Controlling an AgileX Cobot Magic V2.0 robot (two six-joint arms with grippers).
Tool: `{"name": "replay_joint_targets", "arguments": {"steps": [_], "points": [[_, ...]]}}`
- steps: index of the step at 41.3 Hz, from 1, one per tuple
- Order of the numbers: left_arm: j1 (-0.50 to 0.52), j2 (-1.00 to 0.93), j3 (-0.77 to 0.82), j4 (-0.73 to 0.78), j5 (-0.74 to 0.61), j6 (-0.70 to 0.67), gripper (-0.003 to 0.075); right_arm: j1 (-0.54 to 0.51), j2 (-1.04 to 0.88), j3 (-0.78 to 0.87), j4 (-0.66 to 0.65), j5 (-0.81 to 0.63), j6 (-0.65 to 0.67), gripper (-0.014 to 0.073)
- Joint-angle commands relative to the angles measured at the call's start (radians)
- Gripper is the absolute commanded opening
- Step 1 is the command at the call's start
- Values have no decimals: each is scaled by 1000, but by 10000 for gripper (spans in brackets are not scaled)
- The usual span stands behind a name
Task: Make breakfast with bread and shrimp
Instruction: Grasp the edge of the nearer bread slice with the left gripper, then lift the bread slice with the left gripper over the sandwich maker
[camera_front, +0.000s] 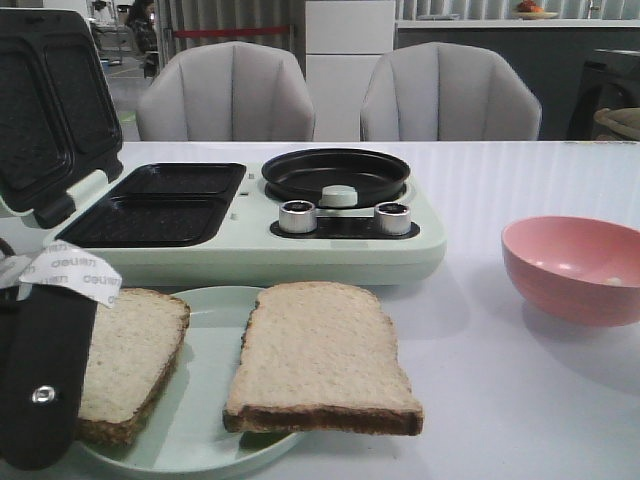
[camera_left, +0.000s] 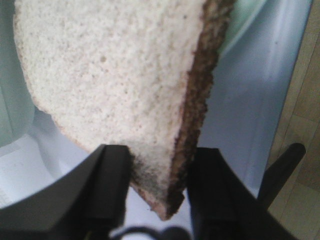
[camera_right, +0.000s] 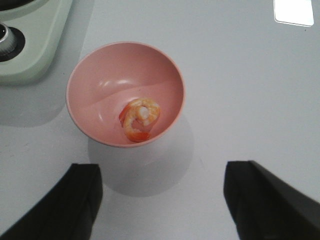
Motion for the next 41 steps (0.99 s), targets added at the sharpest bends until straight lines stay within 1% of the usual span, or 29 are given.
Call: {"name": "replay_joint_targets", "arguments": {"steps": [1, 6, 10, 15, 23, 30, 35, 41], "points": [[0, -19, -21, 25, 41, -15, 211, 0, -3, -26, -5, -67, 0, 615], [0, -19, -21, 25, 33, -17, 153, 0, -3, -26, -5, -67, 0, 615], [0, -21, -21, 25, 33, -17, 132, 0, -3, -26, -5, -67, 0, 615], [-16, -35, -21, 25, 62, -17, 132, 0, -3, -26, -5, -67, 0, 615], [-100, -116, -21, -4, 125, -24, 132, 0, -3, -26, -5, -67, 0, 615], [-168, -195, -21, 2, 253, -24, 132, 0, -3, -26, -5, -67, 0, 615], [-194, -244, -21, 39, 340, -24, 132, 0, -3, -26, -5, -67, 0, 615], [-195, -305, -21, 108, 351, -24, 132, 0, -3, -26, -5, -67, 0, 615]]}}
